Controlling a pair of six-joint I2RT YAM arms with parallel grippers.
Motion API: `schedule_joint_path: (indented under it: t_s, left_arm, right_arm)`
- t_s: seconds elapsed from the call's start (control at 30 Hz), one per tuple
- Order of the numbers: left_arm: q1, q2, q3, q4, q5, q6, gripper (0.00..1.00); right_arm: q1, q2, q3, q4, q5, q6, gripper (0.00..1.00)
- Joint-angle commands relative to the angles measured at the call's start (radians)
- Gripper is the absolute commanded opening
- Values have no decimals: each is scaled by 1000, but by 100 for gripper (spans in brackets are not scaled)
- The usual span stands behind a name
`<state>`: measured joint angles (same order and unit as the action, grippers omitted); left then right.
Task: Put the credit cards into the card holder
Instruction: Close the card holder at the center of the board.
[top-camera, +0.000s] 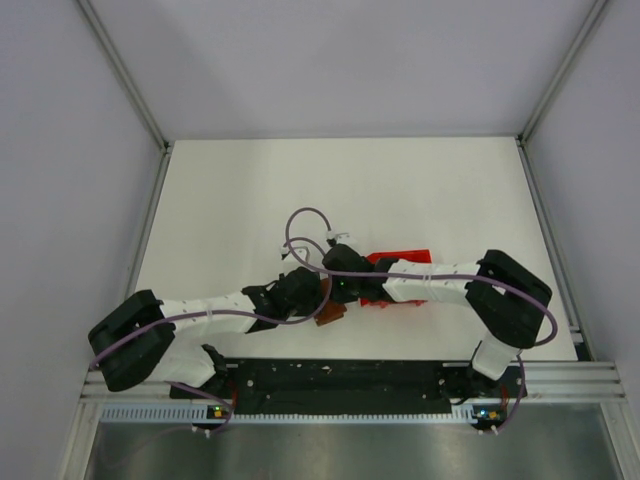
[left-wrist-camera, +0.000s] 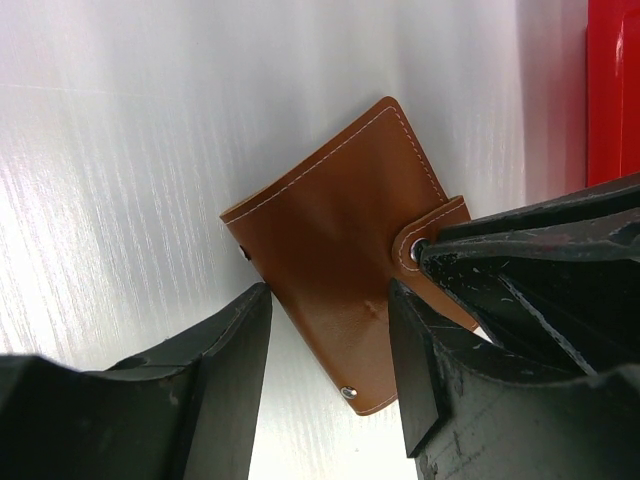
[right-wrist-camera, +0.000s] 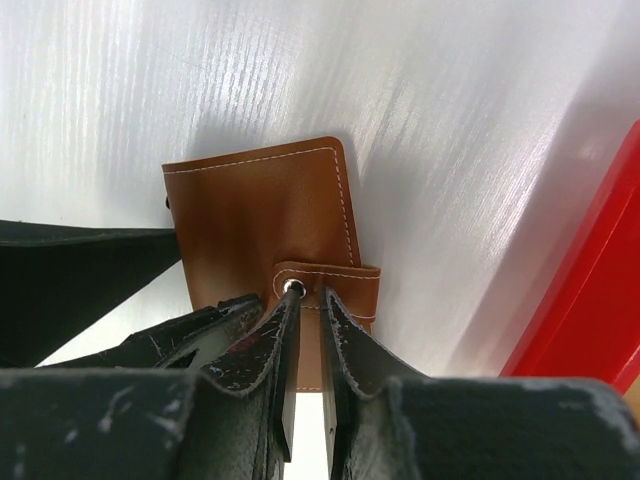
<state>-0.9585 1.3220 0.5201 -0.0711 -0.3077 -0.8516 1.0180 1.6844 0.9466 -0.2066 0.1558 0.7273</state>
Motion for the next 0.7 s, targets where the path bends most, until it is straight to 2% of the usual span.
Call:
schedule_joint_path:
  t_s: [0.0, 0.4, 0.67]
  left_arm:
    - [1, 5, -22, -56, 19, -6, 55]
    - [1, 6, -15, -53, 21, -9, 55]
    - [1, 0, -19, -50, 22, 8, 53]
  right_arm:
    - [-4, 46, 24, -77, -7, -8, 15]
    - [-4, 23, 58, -80, 2, -12, 20]
    - [1, -8, 47, -56, 60, 29, 22]
